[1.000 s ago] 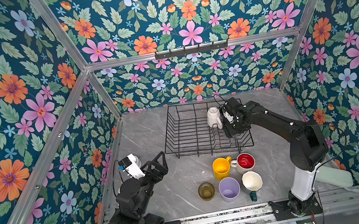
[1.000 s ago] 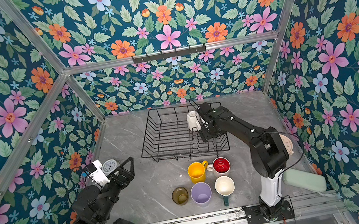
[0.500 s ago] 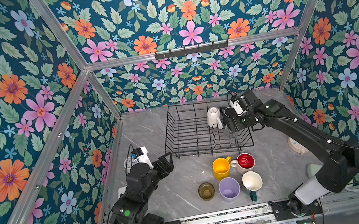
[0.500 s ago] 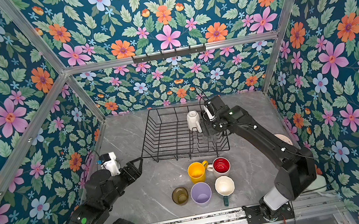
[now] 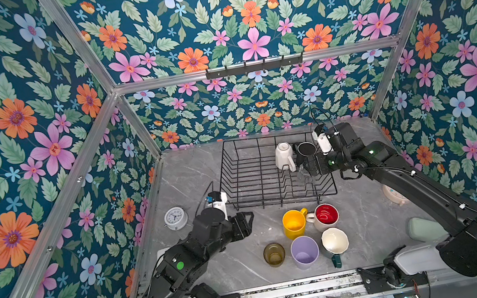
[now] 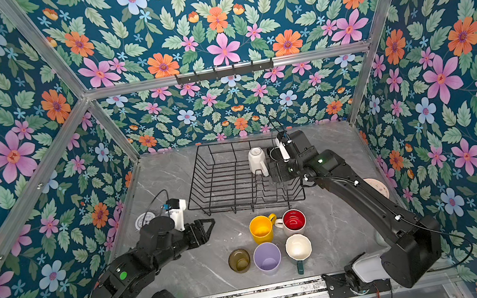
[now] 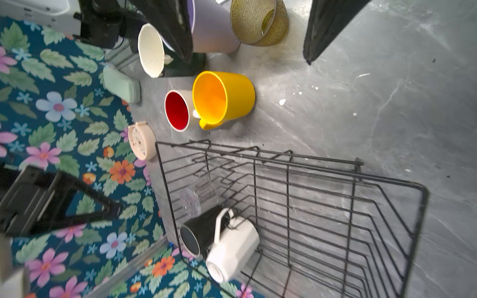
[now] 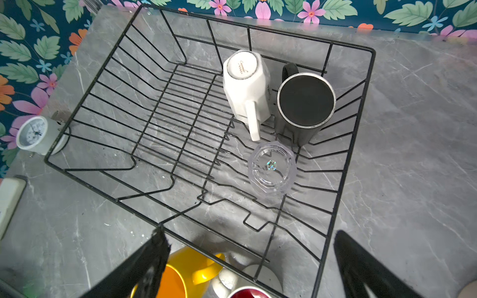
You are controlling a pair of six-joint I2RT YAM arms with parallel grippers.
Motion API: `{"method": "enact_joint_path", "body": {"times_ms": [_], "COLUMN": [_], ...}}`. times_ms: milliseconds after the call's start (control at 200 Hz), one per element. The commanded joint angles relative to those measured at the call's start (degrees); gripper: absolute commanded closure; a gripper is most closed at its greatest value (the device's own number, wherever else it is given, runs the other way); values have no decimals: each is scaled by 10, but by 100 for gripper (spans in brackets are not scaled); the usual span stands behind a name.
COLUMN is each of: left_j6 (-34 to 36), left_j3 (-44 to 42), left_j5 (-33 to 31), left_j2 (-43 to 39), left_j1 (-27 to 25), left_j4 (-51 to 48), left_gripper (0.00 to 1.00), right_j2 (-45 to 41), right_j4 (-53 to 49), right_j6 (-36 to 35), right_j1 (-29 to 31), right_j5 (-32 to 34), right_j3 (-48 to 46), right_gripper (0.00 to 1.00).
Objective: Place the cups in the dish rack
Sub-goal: 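Reach the left gripper down toward the gold textured glass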
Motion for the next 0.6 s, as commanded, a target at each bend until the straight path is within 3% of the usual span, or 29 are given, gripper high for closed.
{"method": "enact_joint_path", "body": {"times_ms": [0,375,595], "left_j6": [-19,-147,-196], "left_j3": [12,31,10], "left_j5": [-66,-150,-141], "left_j2": [25,115,143], "left_j1": [-49,-258,-315], "left_j4": [-34,-166,-171], "left_gripper": [32,33,34], "right_j2": [1,-6,-4], "right_j4": [11,9,13], "right_j6": [3,-7,0], "right_j1": [1,0,0], "right_j5": [-2,3,-9], "right_j3": [7,4,2], "right_gripper": [1,1,1]}}
